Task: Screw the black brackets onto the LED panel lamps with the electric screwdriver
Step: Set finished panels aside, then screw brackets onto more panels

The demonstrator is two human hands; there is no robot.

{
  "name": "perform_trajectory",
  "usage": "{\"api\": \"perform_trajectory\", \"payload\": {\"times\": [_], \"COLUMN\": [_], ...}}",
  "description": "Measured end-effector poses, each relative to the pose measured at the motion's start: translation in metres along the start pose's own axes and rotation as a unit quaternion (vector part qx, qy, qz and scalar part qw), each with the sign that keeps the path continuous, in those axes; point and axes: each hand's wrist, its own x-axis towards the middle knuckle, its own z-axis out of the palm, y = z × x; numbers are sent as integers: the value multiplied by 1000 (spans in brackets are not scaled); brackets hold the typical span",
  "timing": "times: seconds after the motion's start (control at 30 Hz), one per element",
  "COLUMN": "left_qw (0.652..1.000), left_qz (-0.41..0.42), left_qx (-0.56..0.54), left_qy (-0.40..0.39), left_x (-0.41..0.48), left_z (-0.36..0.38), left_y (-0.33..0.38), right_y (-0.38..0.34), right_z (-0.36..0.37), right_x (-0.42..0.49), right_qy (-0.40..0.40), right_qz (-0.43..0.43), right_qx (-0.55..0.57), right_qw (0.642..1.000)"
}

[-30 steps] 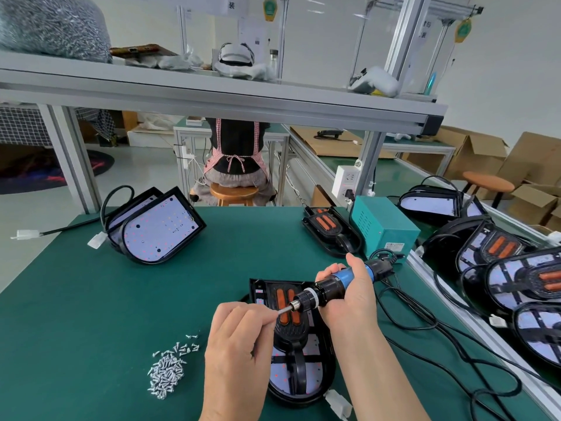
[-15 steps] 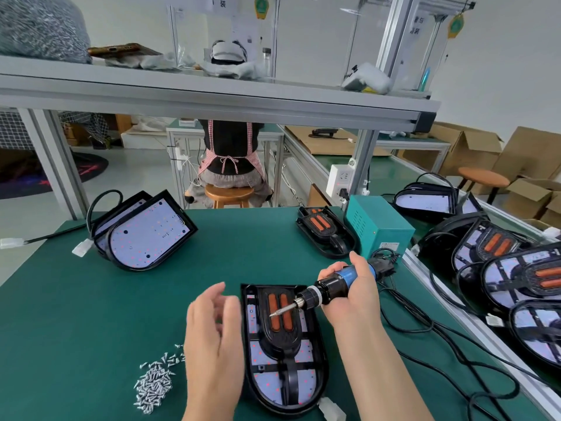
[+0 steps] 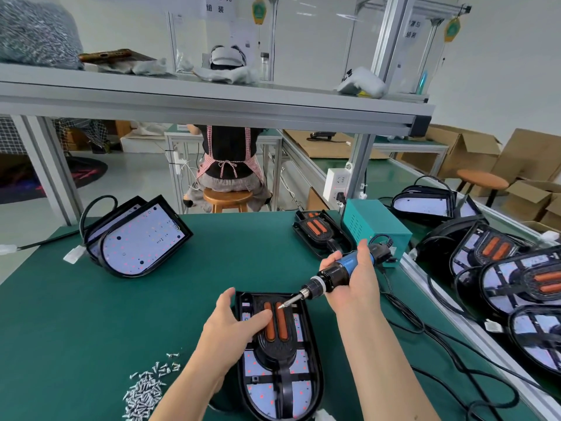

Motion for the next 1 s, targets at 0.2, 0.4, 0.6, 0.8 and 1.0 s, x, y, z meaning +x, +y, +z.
{"api": "perform_trajectory", "payload": {"times": [0.2,0.4,0.6,0.8,1.0], "left_qw": [999,999,999,1000,1000], "left_qz": [4,4,-2,8,8], "left_qx": [-29,-32,-31,-29,-25], "left_qy": [12,13,-17,-5,10], "left_x": [-18,-24,-19,-12,-11], "left_z": [2,5,3,6,8], "left_y": [-3,-3,-7,-14,-15], "right_y": [1,-4,-10,-19,-10], "right_z": [17,36,47,54,50], "right_x": [12,18,11,-9,-18], "right_qy": [-36,-84,-132,-178,-200], "right_qz": [-34,-97,-175,-297,-361], "right_qx": [-23,-60,-101,-148,-248], "right_qw": [998,990,970,926,876]}}
